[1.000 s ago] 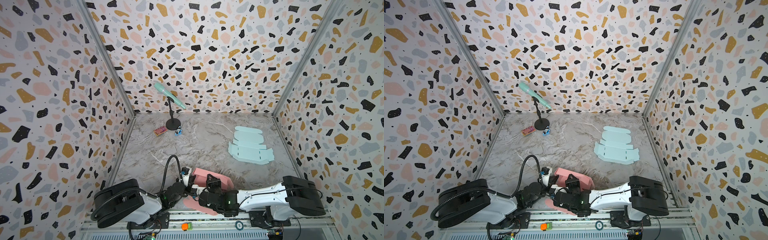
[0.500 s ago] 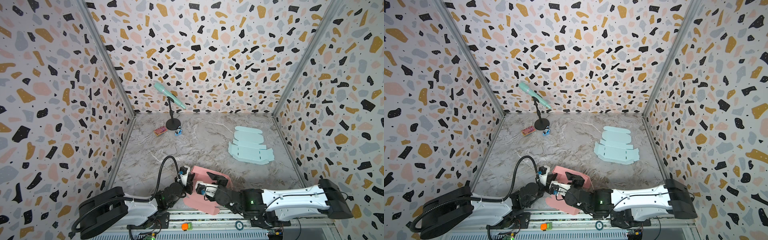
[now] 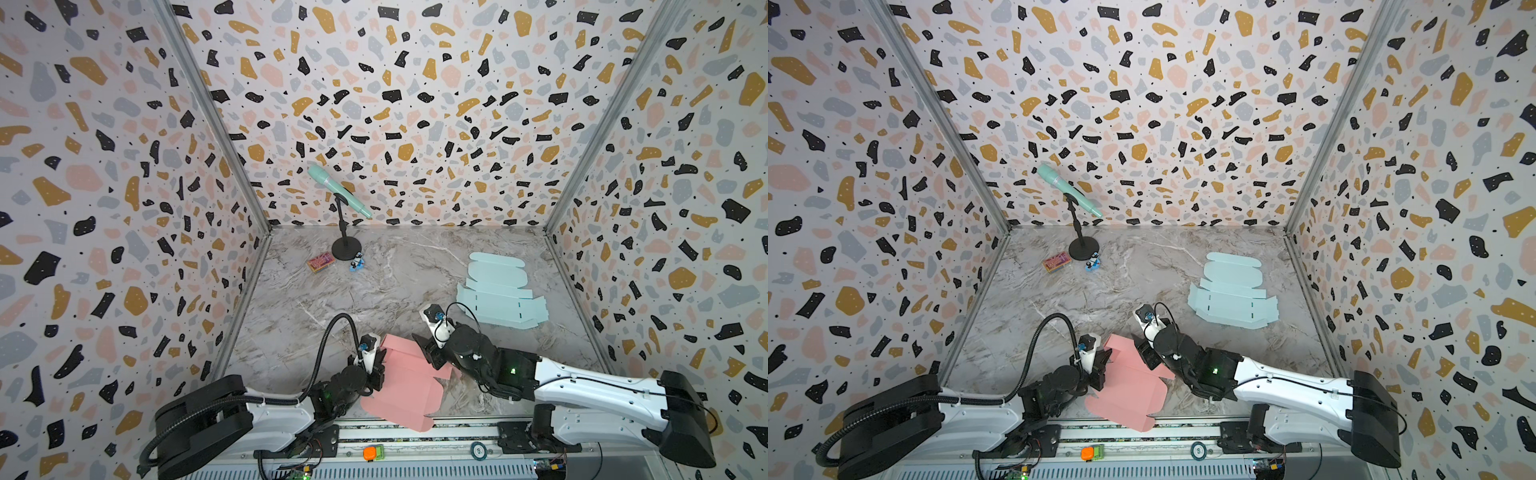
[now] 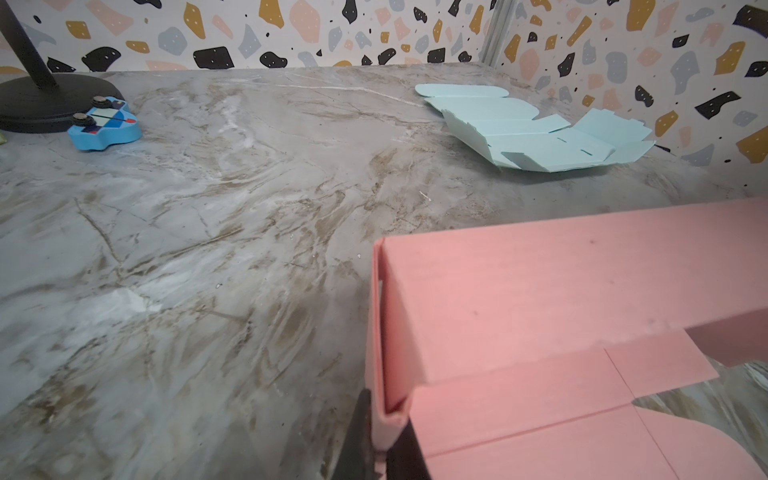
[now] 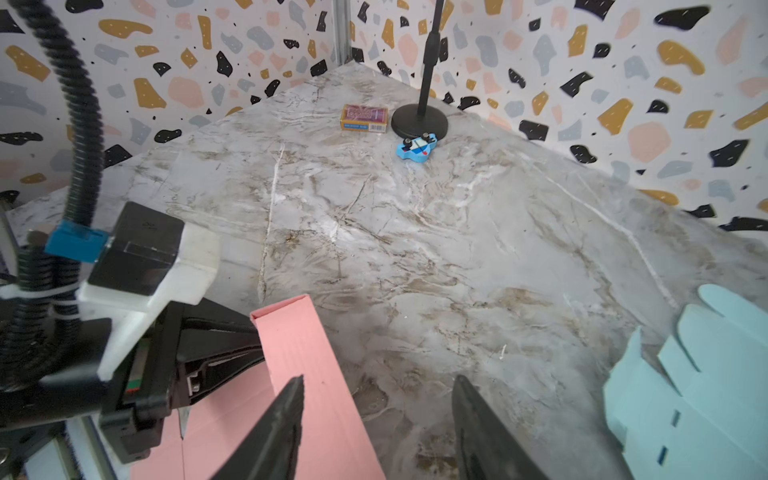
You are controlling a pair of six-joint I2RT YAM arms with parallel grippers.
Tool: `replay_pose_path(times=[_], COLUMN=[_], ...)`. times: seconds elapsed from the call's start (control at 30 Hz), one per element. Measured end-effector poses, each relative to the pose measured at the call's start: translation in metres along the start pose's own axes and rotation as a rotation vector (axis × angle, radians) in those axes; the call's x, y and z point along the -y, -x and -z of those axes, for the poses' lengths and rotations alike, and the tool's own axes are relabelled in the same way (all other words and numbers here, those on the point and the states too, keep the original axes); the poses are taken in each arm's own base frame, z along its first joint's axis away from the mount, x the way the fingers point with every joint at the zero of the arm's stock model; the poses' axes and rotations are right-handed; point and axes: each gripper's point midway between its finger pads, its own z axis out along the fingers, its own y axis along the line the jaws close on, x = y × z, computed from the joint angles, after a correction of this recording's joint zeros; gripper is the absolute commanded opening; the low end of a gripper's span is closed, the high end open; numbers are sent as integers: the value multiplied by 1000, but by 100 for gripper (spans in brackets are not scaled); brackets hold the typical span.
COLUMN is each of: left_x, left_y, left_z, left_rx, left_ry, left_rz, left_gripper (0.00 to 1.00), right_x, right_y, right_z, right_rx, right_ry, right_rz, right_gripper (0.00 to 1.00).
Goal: Fold the paper box
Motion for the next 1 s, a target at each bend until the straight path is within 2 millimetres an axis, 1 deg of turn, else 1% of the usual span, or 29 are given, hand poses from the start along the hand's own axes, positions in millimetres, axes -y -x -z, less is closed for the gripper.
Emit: replay_pose_path(times=[0.2, 0.37, 0.43, 0.57, 0.73, 0.8, 1.0], left_x=[3, 4, 4, 3, 5, 6, 2], left_y=[2, -2, -4, -7, -6, -5, -2], left_z=[-5, -9, -10, -12, -16, -17, -17], left_rx=[-12, -28, -35, -39, -29, -25, -11], left_ry=[4, 8, 11, 13, 11, 13, 37], left_rz=[-28, -41, -44, -45, -38, -34, -23], left_gripper=[5, 5, 5, 7, 8, 11, 17], right_x=[-6, -7, -2, 1, -6, -8, -11], right_y=[-16, -23, -27, -34, -48, -53, -54], right_z=[-28, -40, -45, -54, -62, -62, -66], right_rx=[-59, -80, -93, -118, -153, -160, -161], right_ry=[97, 148, 148, 154, 208, 232, 285], right_rz=[-63, -97, -122, -163, -197, -209, -243], right_gripper=[57, 55, 55, 54, 54, 54, 52])
